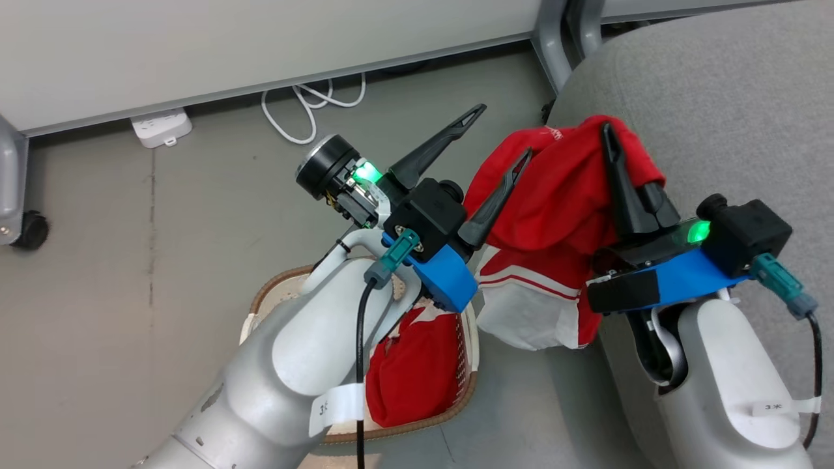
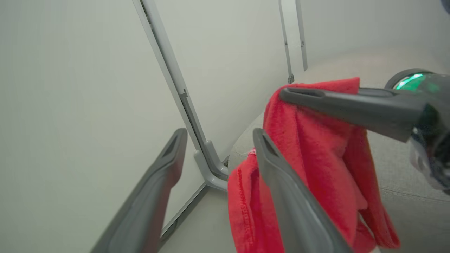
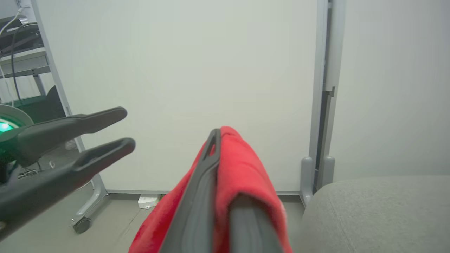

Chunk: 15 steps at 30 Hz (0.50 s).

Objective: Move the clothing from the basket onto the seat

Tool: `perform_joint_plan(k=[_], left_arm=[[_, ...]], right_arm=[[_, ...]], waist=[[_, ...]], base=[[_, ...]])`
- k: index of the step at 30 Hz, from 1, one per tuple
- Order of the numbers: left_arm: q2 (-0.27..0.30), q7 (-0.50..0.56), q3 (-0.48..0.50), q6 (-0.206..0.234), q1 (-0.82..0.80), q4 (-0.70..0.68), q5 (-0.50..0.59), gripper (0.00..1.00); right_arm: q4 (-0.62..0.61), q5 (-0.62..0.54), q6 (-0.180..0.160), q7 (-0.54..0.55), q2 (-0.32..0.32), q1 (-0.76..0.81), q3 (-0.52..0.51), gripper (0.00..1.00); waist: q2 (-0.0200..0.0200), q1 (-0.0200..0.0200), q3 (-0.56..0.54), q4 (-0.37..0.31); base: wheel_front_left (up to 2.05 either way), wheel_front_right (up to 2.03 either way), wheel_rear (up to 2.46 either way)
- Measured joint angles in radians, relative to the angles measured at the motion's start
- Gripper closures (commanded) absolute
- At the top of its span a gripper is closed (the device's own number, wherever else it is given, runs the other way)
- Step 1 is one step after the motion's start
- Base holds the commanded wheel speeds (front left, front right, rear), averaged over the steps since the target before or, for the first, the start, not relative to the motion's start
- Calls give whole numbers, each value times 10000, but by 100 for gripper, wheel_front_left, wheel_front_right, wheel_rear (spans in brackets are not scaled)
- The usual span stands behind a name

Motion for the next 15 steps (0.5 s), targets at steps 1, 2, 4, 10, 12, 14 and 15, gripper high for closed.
perform_joint_plan(k=[1,2,4,10,12,14,15], left_arm=[[-2,0,-71,-4,0,13,-4,0],[-6,0,-128,-21,1,35,-6,0],[-10,0,-234,-50,2,81,-6,0],[-8,0,-543,-90,3,219,-38,0],[-6,0,-662,-105,1,251,-59,0],[-8,0,-773,-148,-2,307,-81,0],[-12,0,-803,-150,-7,334,-81,0]], right_arm=[[-54,-6,0,0,2,-2,-127,100],[-88,-33,0,0,2,-3,-255,100],[-174,-73,0,2,-2,-3,-495,100],[-437,-142,0,0,0,8,-1141,100],[-502,-146,0,2,0,27,-1335,100],[-550,-148,0,2,2,73,-1517,100],[-577,-155,0,0,0,91,-1615,100]], waist=[[0,0,55,-93],[0,0,110,-185],[0,0,223,-379],[0,0,549,-993],[0,0,650,-1201],[0,0,745,-1407],[0,0,793,-1507]], base=[[0,0,0],[0,0,0],[0,0,0],[0,0,0],[0,0,0],[0,0,0],[0,0,0]])
